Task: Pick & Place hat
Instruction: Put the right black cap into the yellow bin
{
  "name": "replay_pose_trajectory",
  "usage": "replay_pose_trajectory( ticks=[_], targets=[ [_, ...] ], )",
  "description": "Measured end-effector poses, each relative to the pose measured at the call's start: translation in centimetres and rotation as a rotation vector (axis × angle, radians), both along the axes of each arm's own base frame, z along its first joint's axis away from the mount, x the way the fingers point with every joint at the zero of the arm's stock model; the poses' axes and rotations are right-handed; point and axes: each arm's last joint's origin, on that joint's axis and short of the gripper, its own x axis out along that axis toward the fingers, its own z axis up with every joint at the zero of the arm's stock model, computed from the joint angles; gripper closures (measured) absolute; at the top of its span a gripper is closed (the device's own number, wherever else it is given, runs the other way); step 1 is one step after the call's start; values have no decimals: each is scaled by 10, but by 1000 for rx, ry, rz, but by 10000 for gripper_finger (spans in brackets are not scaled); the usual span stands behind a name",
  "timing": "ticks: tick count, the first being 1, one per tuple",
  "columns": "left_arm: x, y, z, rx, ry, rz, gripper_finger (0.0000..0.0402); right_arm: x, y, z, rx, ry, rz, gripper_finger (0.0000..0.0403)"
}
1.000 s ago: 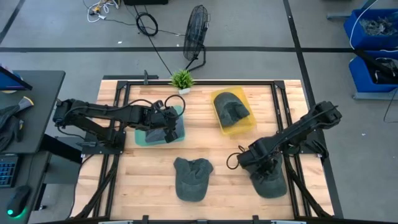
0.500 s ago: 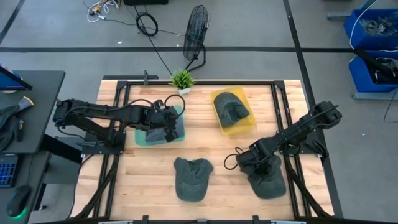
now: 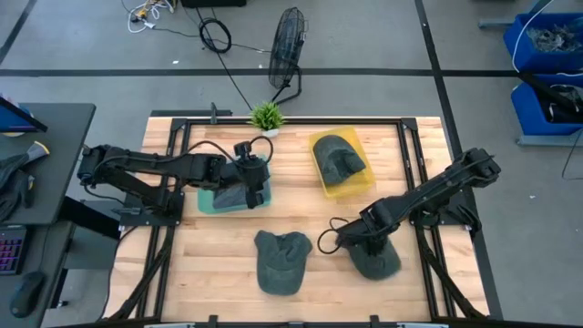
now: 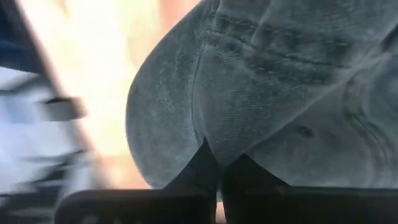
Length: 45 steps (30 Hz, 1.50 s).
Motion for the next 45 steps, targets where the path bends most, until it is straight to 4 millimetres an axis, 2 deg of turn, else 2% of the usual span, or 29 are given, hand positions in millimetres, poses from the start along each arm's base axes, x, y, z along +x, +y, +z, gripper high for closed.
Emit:
replay_pose_trajectory(
  ticks=[5, 9, 11, 14, 20, 22, 28, 36, 40, 45],
  targets=[
    [3, 0, 3, 48, -7, -60, 232, 11, -4, 28, -428, -278, 511, 400],
    [5, -1, 4, 53, -16, -99, 232, 21, -9, 37, -694, -356, 903, 400],
    [6, -1, 5, 50, -30, -107, 232, 24, -14, 38, -747, -328, 1076, 400],
    [6, -1, 6, 49, -39, -106, 232, 26, -26, 35, -882, -235, 1222, 401],
    [7, 4, 6, 41, -50, -85, 232, 29, -47, 40, -1178, 93, 1502, 401],
    [7, 7, 7, 41, -50, -75, 232, 29, -57, 41, -1179, 192, 1566, 401],
    [6, 15, 6, -9, -82, 0, 232, 20, -90, 36, -1008, 452, 1695, 401],
    [6, 23, 6, -15, -87, 35, 232, 4, -119, -1, -717, 706, 1966, 401],
    [5, 27, 6, -32, -99, 65, 232, 5, -126, -14, -709, 686, 1971, 401],
    [5, 31, 6, -46, -108, 91, 232, 19, -130, -19, -774, 486, 1891, 399]
  ],
)
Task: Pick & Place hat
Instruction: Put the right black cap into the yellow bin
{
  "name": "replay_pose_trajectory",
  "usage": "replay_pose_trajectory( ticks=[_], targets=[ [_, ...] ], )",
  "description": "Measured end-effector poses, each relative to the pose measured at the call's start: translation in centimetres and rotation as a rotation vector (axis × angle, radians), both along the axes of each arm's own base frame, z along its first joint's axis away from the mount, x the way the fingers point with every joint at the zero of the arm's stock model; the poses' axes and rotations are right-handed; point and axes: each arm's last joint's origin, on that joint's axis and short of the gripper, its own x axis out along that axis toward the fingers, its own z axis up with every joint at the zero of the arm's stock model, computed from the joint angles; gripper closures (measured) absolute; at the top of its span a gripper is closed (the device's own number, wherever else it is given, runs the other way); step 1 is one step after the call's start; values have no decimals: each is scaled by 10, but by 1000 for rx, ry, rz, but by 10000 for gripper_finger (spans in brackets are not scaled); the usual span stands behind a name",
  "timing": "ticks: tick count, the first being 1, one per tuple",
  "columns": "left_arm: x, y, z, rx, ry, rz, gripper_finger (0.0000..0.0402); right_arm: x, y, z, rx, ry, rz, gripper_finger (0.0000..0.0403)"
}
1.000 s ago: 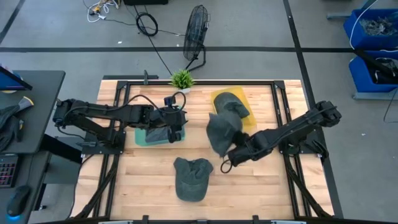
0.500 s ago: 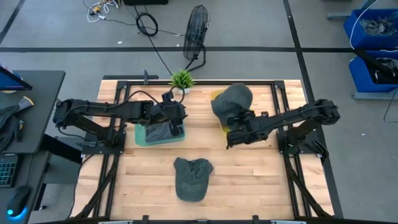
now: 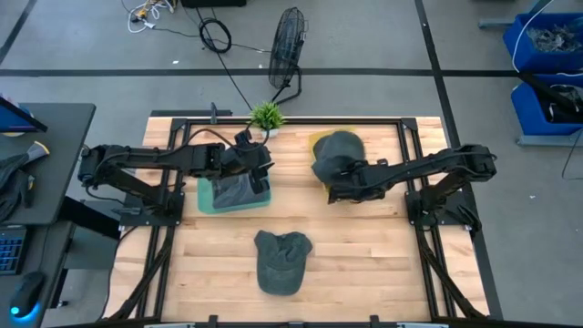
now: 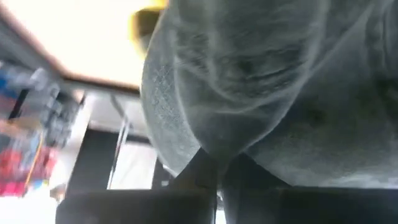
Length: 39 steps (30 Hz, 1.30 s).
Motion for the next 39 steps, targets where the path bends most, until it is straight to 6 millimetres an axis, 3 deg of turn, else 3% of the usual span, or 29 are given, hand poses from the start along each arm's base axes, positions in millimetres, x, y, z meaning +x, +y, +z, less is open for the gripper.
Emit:
replay_pose_trajectory(
  ticks=[6, 15, 18, 21, 27, 32, 36, 39],
  targets=[
    [0, 1, 0, -1, 3, 2, 232, 14, -3, 1, 65, -325, -144, 361],
    [0, 0, -1, -2, 6, 3, 232, 10, -7, 1, 56, -473, -321, 296],
    [-1, 0, -1, -6, 6, 7, 232, 9, -9, 3, -33, -566, -370, 285],
    [-1, 0, -1, -24, -7, 22, 232, 2, -9, 8, 2, -651, -467, 283],
    [-1, 0, -1, -36, -7, 32, 232, -25, -7, 32, 138, -963, -812, 296],
    [-1, 0, -1, -36, -7, 32, 232, -44, -6, 59, 307, -1408, -1179, 305],
    [-1, 0, -1, -36, -9, 32, 232, -45, -5, 72, 539, -1715, -1500, 305],
    [-1, 0, -1, -36, -9, 32, 232, -40, -5, 76, 622, -1859, -1629, 305]
  ],
)
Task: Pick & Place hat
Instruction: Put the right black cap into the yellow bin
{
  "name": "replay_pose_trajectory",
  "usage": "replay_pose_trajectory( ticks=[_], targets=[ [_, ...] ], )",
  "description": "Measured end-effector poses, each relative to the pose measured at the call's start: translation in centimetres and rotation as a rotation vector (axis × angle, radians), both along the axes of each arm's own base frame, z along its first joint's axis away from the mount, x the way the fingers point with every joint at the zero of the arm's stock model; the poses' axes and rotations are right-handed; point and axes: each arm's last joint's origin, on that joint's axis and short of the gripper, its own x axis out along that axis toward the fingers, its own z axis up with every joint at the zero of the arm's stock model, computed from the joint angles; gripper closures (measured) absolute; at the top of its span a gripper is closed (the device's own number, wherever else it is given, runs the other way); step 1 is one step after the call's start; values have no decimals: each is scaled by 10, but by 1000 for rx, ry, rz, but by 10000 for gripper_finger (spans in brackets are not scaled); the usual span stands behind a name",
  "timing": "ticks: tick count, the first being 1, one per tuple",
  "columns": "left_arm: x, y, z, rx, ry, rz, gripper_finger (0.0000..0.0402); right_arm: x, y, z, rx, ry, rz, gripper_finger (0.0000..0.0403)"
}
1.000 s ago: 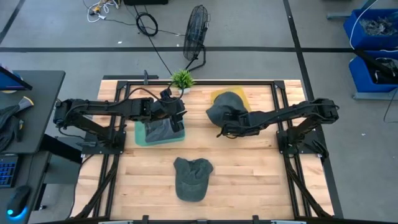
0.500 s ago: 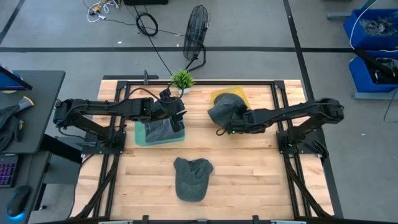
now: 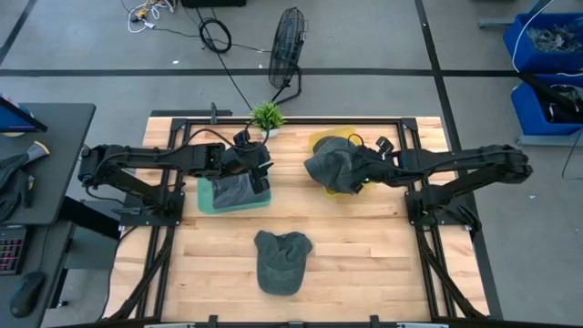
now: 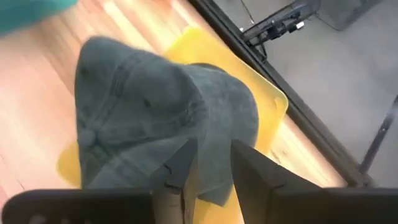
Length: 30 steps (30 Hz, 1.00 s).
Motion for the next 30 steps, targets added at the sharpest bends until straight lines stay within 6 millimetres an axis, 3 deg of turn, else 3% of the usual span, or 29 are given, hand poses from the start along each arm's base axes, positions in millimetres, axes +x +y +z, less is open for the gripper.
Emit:
replay_pose_trajectory(
  ticks=[7, 15, 20, 23, 28, 30],
  targets=[
    [0, 0, 0, 0, -1, 0, 232, 13, -17, -13, 43, -1, -105, 288],
    [0, 0, 0, 0, 1, -1, 232, 39, -42, -53, 180, 51, -241, 232],
    [-1, 0, -1, 2, 13, -3, 232, 50, -54, -79, 259, 139, -234, 218],
    [-1, 0, -1, 2, 19, -3, 232, 50, -58, -88, 214, 231, -216, 248],
    [-2, 0, -2, 2, 29, -3, 232, 46, -59, -86, 214, 301, -143, 375],
    [-2, 0, -2, 2, 30, -3, 232, 43, -58, -81, 207, 325, -86, 387]
  ],
)
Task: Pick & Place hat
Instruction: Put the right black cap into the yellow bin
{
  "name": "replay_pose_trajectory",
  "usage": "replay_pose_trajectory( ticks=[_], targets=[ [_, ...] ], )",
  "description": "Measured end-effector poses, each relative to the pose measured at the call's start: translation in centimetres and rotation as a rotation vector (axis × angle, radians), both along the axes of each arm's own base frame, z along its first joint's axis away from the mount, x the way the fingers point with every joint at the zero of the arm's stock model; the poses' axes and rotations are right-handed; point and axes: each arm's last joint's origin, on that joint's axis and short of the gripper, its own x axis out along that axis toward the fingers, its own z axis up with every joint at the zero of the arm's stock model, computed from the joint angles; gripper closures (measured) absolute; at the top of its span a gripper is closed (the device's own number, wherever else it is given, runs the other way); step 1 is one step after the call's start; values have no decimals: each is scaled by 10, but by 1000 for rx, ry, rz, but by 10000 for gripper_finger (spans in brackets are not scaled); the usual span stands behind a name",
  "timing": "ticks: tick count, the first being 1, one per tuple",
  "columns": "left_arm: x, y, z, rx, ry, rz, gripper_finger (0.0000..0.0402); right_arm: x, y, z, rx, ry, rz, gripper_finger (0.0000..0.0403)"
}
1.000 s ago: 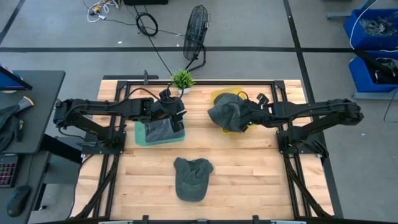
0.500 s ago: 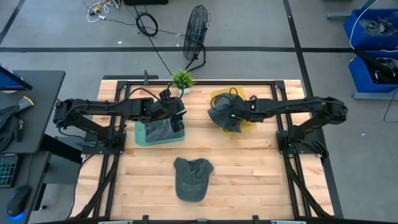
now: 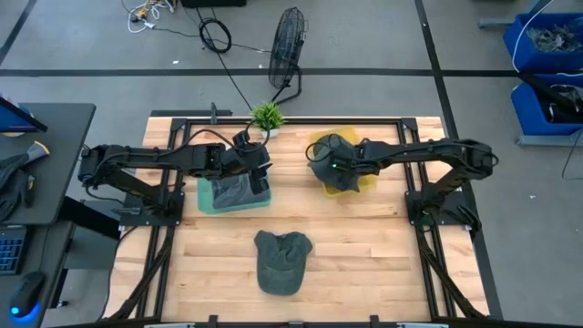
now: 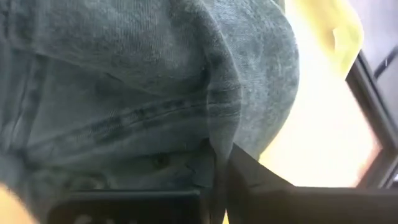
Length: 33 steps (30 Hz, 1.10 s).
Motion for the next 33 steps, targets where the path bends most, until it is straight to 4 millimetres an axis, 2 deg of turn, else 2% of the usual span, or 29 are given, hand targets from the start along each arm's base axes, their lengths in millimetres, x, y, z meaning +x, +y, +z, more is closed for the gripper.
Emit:
replay_pose_trajectory(
  ticks=[5, 11, 14, 20, 27, 33],
  targets=[
    [0, 0, 0, 0, 0, 0, 232, -11, 3, 19, -27, 133, 281, 388],
    [0, 0, 0, -14, -10, 13, 232, -21, -1, 45, -285, 334, 518, 392],
    [0, 0, 0, -14, -10, 14, 232, -24, -4, 48, -256, 387, 659, 393],
    [0, 0, 0, -14, -7, 14, 232, -22, -6, 35, -53, 230, 766, 396],
    [0, 0, 0, -14, -8, 15, 232, -16, -12, 8, -131, 200, 809, 394],
    [0, 0, 0, -14, -8, 15, 232, -20, -17, -12, -220, 209, 727, 364]
  ],
)
